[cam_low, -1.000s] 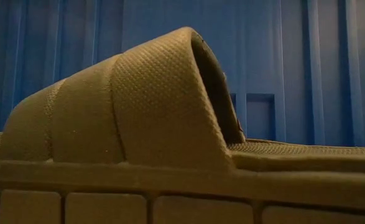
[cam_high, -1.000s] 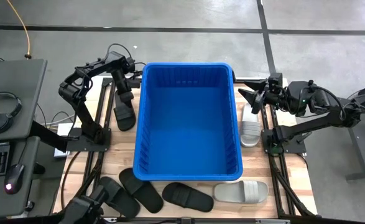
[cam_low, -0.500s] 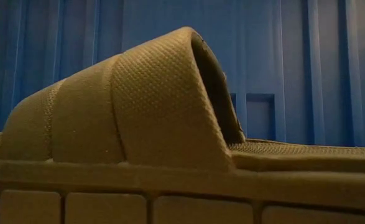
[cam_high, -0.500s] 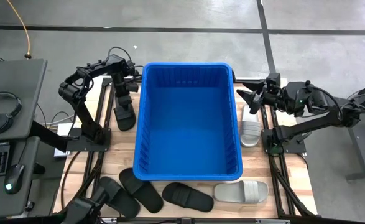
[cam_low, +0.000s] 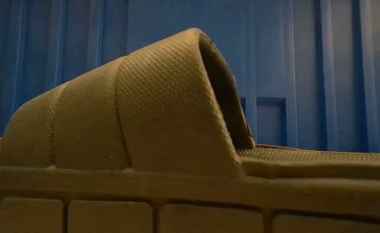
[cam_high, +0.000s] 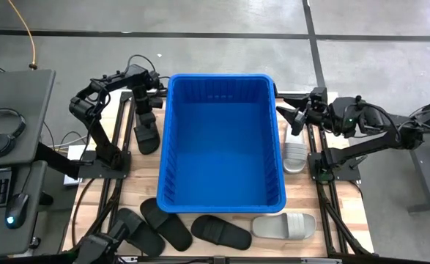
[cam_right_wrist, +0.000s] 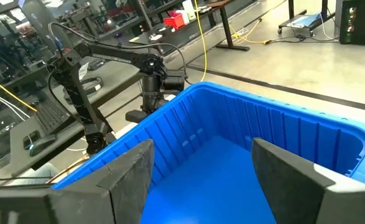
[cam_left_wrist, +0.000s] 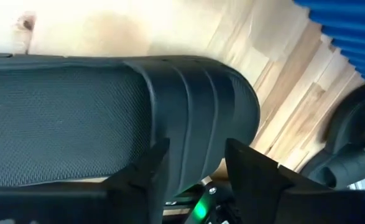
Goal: Pick and place slides into bin
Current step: Put the black slipper into the blue bin
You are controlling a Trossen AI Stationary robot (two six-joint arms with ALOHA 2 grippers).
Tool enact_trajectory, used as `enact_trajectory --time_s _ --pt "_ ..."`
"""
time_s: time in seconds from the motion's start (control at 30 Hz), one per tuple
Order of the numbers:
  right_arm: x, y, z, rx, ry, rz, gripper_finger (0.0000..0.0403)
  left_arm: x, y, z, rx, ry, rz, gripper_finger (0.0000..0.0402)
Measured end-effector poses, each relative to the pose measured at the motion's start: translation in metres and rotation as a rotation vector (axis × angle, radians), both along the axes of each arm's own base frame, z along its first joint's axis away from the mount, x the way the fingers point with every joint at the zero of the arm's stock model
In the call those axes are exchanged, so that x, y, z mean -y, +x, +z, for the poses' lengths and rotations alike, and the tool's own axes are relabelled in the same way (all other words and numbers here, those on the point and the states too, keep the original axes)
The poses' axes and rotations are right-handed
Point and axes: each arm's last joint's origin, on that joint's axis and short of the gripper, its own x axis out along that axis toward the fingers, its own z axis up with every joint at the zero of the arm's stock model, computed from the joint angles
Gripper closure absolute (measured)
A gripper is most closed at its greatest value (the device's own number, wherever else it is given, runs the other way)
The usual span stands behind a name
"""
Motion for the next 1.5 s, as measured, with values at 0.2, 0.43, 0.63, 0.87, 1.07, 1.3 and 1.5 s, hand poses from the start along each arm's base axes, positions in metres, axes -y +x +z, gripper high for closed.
enact_trajectory --time_s 0.2,0.43,0.63,0.87,1.07,1.3,1.5 --pt "0.0 0.0 0.0 -0.001 -0.001 0.001 0.0142 -0.002 0.001 0.001 0.008 0.009 0.014 0.0263" --pt "0.0 0.0 0.0 -0.002 0.0 0.005 0.0142 0.0 0.014 -0.001 -0.044 0.074 -0.021 0.0263" --pt "-0.001 0.0 0.0 -0.002 0.004 0.022 0.0142 0.003 0.025 -0.002 -0.09 0.127 -0.086 0.0252" --pt "-0.001 0.001 0.0 0.002 0.017 0.039 0.0142 0.0 0.025 -0.003 -0.101 0.155 -0.062 0.0219" --pt "-0.001 0.001 0.0 0.006 0.023 0.037 0.0142 -0.001 0.024 -0.003 -0.087 0.149 -0.052 0.0199" --pt "-0.001 0.001 0.0 0.014 0.038 0.033 0.0142 -0.003 0.02 -0.002 -0.042 0.128 -0.019 0.0202" --pt "-0.001 0.001 0.0 0.017 0.038 0.032 0.0142 -0.003 0.02 -0.002 -0.058 0.134 -0.018 0.0214"
